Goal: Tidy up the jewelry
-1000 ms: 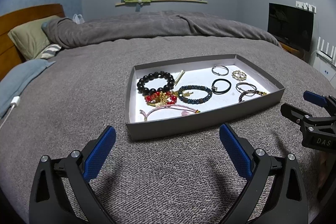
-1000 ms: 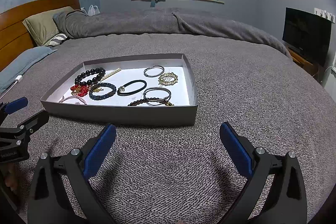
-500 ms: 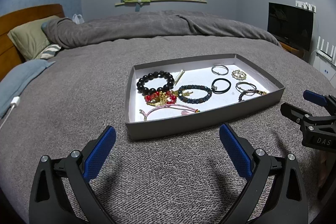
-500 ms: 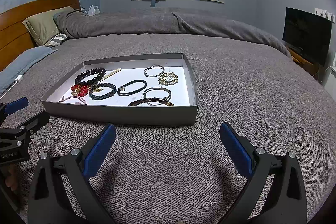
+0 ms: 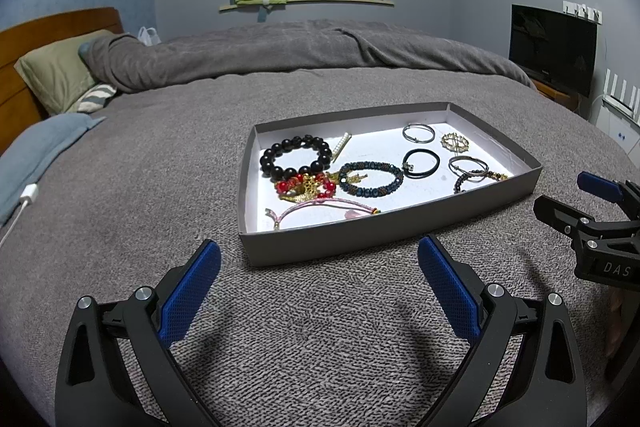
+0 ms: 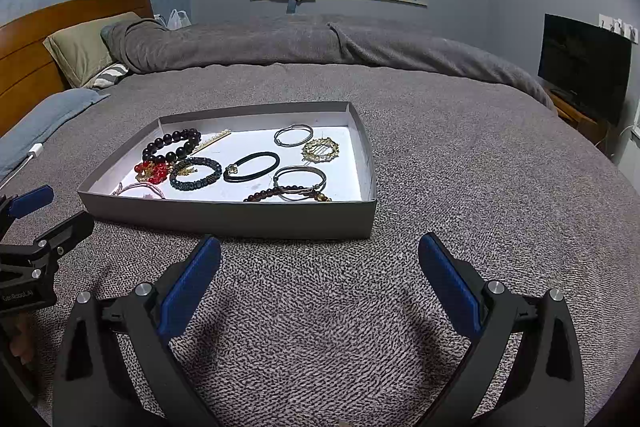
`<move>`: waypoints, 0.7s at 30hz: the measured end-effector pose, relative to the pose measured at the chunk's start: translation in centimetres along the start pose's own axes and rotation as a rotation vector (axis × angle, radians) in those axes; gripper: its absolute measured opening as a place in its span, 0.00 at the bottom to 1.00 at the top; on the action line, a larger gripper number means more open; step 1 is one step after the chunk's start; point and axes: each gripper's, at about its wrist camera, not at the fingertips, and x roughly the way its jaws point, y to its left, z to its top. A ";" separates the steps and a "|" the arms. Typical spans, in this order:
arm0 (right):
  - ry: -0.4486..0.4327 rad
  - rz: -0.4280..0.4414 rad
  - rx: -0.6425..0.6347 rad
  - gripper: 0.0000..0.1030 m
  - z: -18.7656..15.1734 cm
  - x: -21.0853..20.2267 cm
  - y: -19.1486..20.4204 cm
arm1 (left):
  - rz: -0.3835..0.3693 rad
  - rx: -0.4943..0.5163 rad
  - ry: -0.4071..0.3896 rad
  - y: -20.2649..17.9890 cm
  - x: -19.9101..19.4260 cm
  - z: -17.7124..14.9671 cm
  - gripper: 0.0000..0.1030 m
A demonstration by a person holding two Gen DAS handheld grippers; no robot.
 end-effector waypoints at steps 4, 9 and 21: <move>0.000 0.001 0.000 0.95 0.0 0.0 0.0 | -0.001 0.000 0.001 0.0 0.0 0.0 0.95; 0.001 0.000 0.000 0.95 0.0 0.0 0.0 | 0.001 0.000 0.000 0.0 0.0 0.0 0.95; 0.002 0.001 0.001 0.95 0.0 0.0 0.0 | -0.036 0.047 -0.018 -0.7 -0.2 -0.1 0.95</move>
